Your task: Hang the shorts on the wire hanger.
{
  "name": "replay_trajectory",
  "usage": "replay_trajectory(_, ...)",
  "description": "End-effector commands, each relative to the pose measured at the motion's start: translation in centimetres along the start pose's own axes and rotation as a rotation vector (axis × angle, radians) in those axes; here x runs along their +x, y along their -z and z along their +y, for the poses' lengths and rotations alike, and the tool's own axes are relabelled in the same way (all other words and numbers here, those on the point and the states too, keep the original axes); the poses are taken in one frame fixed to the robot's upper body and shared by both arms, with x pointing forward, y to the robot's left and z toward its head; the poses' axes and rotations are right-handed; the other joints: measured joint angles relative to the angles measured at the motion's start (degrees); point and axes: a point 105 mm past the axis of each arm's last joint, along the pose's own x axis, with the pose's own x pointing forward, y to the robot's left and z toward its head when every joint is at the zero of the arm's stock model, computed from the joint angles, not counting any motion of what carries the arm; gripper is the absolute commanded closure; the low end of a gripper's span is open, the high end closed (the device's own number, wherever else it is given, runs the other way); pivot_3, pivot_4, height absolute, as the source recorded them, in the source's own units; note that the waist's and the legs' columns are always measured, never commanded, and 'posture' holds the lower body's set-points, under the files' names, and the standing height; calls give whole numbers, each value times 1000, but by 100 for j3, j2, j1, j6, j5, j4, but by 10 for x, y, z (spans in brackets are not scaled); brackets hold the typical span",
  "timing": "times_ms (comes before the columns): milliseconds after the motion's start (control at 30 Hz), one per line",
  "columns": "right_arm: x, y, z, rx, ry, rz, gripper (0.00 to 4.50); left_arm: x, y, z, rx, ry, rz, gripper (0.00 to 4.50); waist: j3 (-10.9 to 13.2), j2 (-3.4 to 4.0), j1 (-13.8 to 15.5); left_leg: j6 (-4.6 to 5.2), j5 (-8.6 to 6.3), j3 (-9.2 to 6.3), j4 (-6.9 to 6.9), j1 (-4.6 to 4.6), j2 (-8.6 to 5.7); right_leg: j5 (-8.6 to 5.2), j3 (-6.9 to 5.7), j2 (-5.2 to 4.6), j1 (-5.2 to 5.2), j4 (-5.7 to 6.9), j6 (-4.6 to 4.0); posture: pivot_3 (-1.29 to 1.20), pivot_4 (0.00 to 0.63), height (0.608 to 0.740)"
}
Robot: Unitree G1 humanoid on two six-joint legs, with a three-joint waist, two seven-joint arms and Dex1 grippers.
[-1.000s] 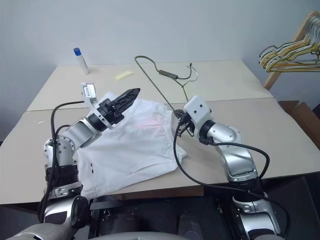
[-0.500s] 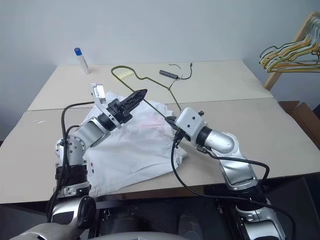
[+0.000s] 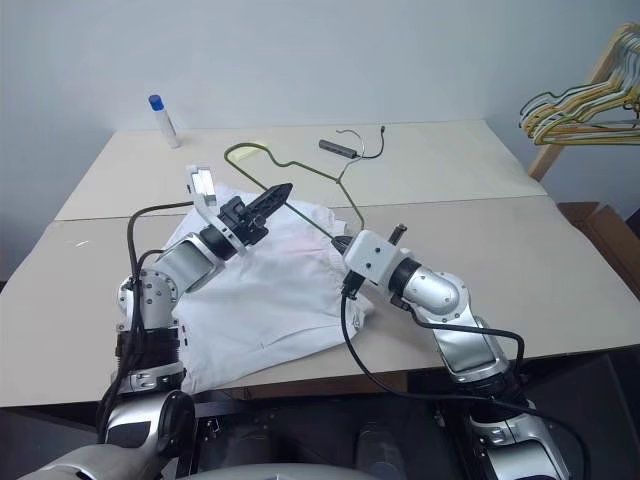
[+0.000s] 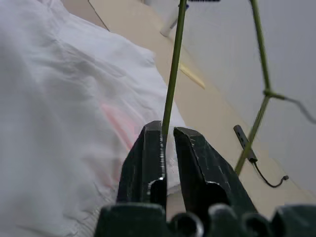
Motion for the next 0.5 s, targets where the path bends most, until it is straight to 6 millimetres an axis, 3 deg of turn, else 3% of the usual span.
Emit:
replay_trajectory(33, 1, -17, -9, -63, 35, -70, 2752, 1, -11, -20, 105, 81, -35, 4500, 2, -2, 0, 0, 0, 0, 0, 0, 0, 0, 0, 0, 0, 0, 0, 52, 0, 740)
replay_trajectory(233, -10, -25, -13, 88, -22, -143, 742, -4, -20, -23, 201, 128, -32, 4500, 3, -4, -1, 0, 0, 0, 0, 0, 1, 0, -1, 0, 0, 0, 0, 66, 0, 740)
replay_trajectory(300, -20, -26, -21, 238, -91, -144, 116, -11, -26, -29, 265, 187, -6, 4500, 4, -5, 1, 0, 0, -1, 0, 0, 2, 0, -1, 0, 0, 0, 0, 68, 0, 740)
replay_trajectory(400, -37, -27, -35, 486, -219, -147, 50, -24, -38, -35, 341, 279, 31, 4500, 8, -8, 8, 2, -1, -1, 0, -1, 3, 0, -4, -1, 1, -2, 0, 66, 0, 740)
replay_trajectory(500, -53, -16, -45, 695, -367, -70, 50, -50, -59, -50, 358, 477, 16, 4500, 13, -6, -2, 3, -2, 0, -1, 0, 5, 0, -5, -2, 0, -3, -2, 57, 0, 740)
